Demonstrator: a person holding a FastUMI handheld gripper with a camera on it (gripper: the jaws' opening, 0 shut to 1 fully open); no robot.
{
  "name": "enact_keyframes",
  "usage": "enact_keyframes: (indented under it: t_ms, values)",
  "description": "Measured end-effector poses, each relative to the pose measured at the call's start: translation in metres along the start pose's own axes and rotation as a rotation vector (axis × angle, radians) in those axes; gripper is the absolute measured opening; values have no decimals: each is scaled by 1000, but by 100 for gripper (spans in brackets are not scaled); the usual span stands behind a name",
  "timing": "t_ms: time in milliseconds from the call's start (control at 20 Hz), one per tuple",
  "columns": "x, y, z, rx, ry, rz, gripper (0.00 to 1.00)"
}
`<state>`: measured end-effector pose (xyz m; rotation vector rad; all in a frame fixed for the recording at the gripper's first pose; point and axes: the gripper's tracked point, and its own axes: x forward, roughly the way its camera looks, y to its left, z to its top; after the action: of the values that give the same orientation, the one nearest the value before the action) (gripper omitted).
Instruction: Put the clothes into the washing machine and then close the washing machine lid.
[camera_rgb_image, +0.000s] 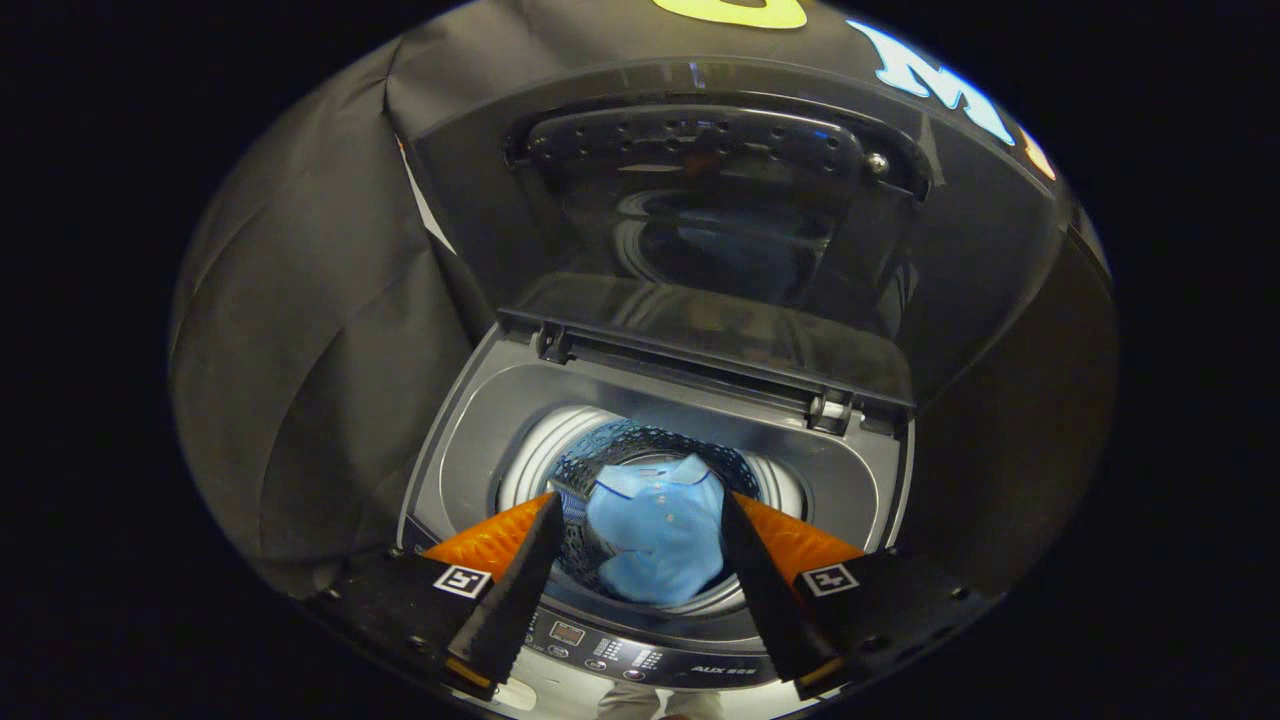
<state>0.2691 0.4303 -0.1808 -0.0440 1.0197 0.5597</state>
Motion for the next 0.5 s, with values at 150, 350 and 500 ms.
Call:
enact_keyframes:
  t_ms: [150, 350, 500]
  values:
    - [-1, -5, -2, -20, -4, -1, 98]
    - [-11, -7, 2, -22, -13, 11, 98]
    - [-25, 0, 19, 4, -48, 47, 98]
